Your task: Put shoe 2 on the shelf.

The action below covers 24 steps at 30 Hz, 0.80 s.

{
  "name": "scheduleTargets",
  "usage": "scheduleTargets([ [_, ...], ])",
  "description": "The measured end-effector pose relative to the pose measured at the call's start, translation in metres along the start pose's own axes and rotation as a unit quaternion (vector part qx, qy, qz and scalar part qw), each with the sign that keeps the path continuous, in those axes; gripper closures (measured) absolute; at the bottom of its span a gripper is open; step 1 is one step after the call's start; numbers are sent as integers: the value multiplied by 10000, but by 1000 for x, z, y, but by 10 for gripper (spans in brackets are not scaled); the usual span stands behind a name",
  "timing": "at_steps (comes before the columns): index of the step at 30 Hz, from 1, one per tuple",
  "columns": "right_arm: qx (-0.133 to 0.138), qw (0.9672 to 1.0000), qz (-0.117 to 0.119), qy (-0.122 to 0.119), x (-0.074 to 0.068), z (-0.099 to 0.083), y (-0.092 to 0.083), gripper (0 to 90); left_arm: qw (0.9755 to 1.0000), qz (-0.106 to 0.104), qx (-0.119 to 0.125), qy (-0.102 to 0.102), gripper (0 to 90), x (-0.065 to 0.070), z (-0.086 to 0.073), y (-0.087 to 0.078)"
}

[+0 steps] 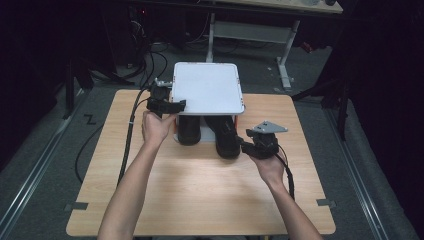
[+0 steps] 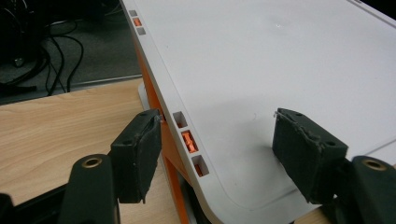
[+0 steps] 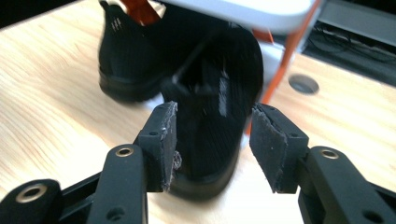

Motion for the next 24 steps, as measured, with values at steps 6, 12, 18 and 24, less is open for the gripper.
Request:
scheduleTargets([
  [6, -362, 9993, 112, 65, 2, -22, 22, 502, 10000, -60, -1, -48, 347, 2, 0, 2],
  [12, -503, 9986, 187, 32, -9, -18, 48, 513, 10000, -60, 18, 10, 358, 3, -1, 1],
  [18, -450, 9988, 182, -81, -19, -6, 58, 697, 10000, -89, 20, 14, 359, 2, -1, 1],
  [24, -544, 9985, 52, -82, -22, 9, 71, 743, 9999, -117, 35, -1, 363, 2, -1, 1],
])
Point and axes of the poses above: each handheld gripper's, and its own axes: y roughly forward along the jaws, z roughly out of its top, x roughly to its right, the point moved 8 cm from there along y, roughly forward along the jaws, and after that the axes turned 14 degrees about -x, right-handed, at the moved point
